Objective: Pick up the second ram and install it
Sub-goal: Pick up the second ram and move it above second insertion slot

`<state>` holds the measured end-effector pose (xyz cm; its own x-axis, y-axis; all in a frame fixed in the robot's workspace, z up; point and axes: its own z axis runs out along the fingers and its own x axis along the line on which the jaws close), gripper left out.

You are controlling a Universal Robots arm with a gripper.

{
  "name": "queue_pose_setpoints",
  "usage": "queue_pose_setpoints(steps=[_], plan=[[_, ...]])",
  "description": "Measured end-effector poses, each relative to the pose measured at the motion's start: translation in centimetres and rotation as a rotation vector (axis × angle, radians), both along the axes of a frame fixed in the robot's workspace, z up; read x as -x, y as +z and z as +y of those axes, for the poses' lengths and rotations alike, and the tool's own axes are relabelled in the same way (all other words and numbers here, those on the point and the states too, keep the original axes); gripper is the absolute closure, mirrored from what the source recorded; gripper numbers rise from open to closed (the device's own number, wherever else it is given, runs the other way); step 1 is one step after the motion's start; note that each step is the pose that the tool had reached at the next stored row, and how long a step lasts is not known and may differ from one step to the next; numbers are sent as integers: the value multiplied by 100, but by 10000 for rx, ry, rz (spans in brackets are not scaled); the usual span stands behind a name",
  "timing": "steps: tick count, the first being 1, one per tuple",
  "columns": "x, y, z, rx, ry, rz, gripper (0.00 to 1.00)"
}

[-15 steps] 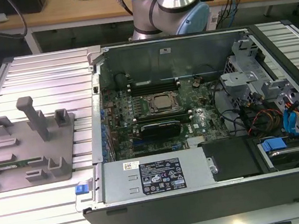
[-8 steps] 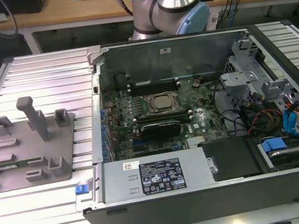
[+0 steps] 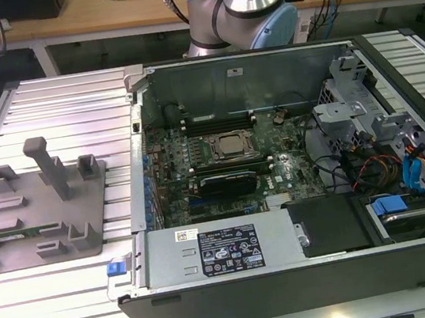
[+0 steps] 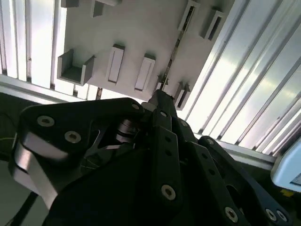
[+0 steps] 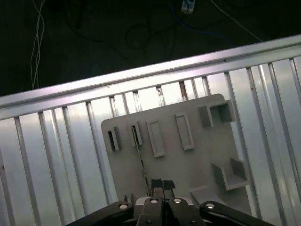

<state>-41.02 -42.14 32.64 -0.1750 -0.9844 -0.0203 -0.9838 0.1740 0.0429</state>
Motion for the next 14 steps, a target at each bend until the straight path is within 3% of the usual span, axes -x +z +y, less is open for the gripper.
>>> queue_pose_setpoints(steps=[3,5,10,14], plan=[[0,-38,0,11,1045,0,92],[0,-50,0,37,1477,2,92],[1,-69,-2,37,1519,-1,92],[0,-166,-43,39,1464,2,92]])
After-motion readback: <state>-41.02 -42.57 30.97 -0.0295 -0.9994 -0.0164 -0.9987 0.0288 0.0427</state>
